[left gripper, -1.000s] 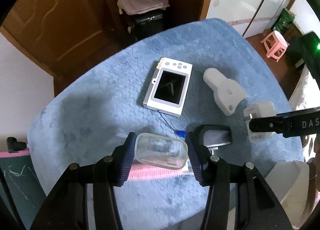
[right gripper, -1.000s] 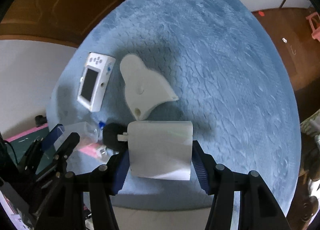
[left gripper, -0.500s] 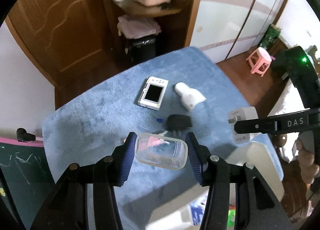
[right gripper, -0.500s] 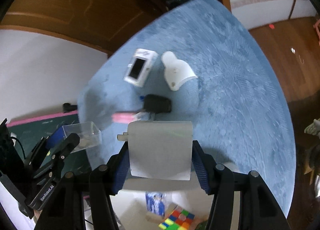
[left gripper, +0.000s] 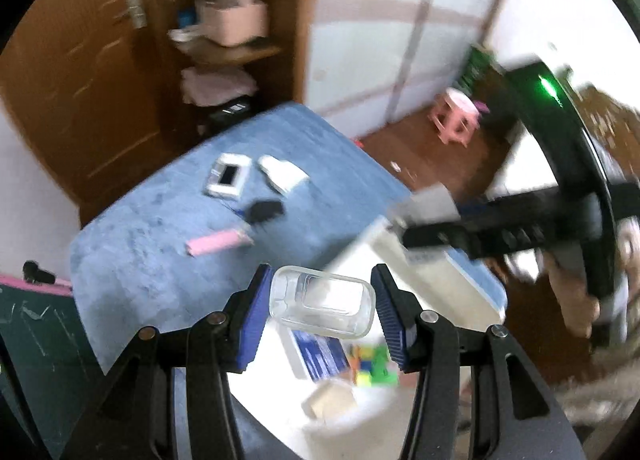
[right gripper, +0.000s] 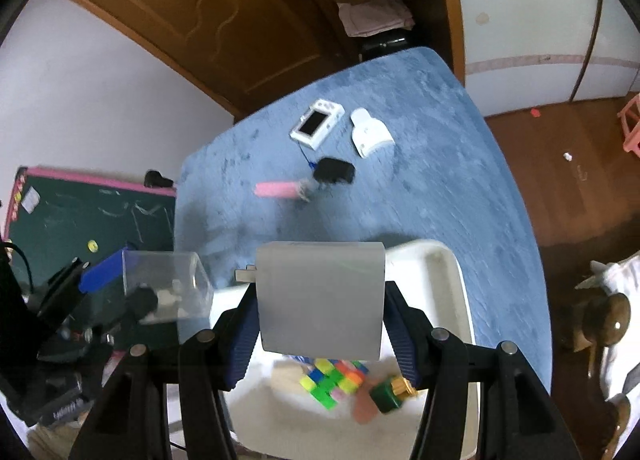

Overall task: Organize rigid objects
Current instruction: 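Carry the clear box and white block into the tray with both tools, then open the left tool to release the clear box while the right tool releases the white block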

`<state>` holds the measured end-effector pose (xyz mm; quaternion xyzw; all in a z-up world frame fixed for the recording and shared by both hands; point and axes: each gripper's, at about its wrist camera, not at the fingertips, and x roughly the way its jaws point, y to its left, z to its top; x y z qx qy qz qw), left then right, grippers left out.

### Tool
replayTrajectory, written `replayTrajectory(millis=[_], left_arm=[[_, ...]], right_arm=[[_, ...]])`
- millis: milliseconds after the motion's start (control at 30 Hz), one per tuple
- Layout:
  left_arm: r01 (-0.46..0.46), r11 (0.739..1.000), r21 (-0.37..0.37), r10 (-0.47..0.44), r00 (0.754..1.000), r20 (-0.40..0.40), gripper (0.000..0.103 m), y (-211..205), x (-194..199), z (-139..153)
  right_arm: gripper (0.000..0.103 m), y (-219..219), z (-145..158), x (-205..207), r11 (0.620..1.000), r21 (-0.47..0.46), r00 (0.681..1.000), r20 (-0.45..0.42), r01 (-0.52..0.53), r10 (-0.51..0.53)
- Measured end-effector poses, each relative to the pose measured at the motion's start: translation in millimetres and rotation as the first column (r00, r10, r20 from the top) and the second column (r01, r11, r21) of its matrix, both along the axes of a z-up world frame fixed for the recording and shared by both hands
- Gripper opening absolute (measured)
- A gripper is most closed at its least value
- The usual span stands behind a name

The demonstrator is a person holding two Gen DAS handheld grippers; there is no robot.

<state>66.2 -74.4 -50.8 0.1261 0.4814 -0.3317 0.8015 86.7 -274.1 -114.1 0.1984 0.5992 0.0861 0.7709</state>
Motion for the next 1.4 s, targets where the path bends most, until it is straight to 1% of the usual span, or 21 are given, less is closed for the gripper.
replayTrajectory(millis=[100, 200, 300, 400, 567, 667, 767, 900, 1000, 1167, 1300, 1367, 1400], left_arm=[[0.080, 0.995, 0.067, -0.079, 0.997, -0.014, 0.054, -8, -29, -23], [0.138, 0.984, 0.113, -0.130, 0.989, -0.077, 0.054, -13, -49, -50], [0.189, 0.967, 0.171, -0.171, 0.979, -0.114, 0.054, -17, -65, -77], [0.217, 0.951, 0.219, -0.185, 0.970, -0.159, 0.054, -17, -75, -104], [0.248, 0.933, 0.260, -0.191, 0.955, -0.228, 0.054, -15, -88, -137], [0.261, 0.923, 0.284, -0.193, 0.950, -0.247, 0.054, -17, -93, -151], [0.270, 0.920, 0.285, -0.200, 0.947, -0.252, 0.053, -21, -96, -159], [0.278, 0.916, 0.291, -0.215, 0.949, -0.229, 0.054, -27, -99, -158], [0.282, 0.915, 0.289, -0.219, 0.948, -0.232, 0.054, -27, -101, -158], [0.294, 0.918, 0.267, -0.215, 0.933, -0.288, 0.055, -25, -99, -162], [0.284, 0.922, 0.264, -0.192, 0.927, -0.323, 0.057, -22, -101, -167], [0.280, 0.924, 0.262, -0.181, 0.921, -0.344, 0.061, -22, -101, -169], [0.276, 0.925, 0.262, -0.173, 0.919, -0.355, 0.066, -21, -101, -170]], right_arm=[[0.059, 2, -17, -15, 0.999, -0.034, 1.000, -0.027, 0.009, -0.009], [0.059, 4, -44, -30, 0.997, -0.075, 0.996, -0.083, 0.025, -0.032], [0.059, 5, -66, -39, 0.995, -0.091, 0.989, -0.138, 0.036, -0.048], [0.059, 9, -85, -46, 0.988, -0.150, 0.983, -0.173, 0.028, -0.054], [0.059, 12, -102, -51, 0.983, -0.184, 0.978, -0.200, 0.016, -0.053], [0.059, 12, -115, -50, 0.977, -0.215, 0.974, -0.219, 0.016, -0.064], [0.058, 11, -122, -49, 0.972, -0.235, 0.974, -0.214, 0.015, -0.067], [0.058, 13, -127, -43, 0.966, -0.260, 0.973, -0.225, -0.004, -0.057], [0.057, 15, -127, -40, 0.965, -0.261, 0.973, -0.226, -0.021, -0.040], [0.058, 23, -121, -36, 0.959, -0.278, 0.980, -0.201, -0.058, 0.001], [0.058, 23, -122, -37, 0.961, -0.270, 0.978, -0.207, -0.067, 0.010], [0.058, 23, -123, -36, 0.963, -0.259, 0.977, -0.211, -0.068, 0.012], [0.058, 22, -122, -38, 0.965, -0.255, 0.977, -0.212, -0.070, 0.015]])
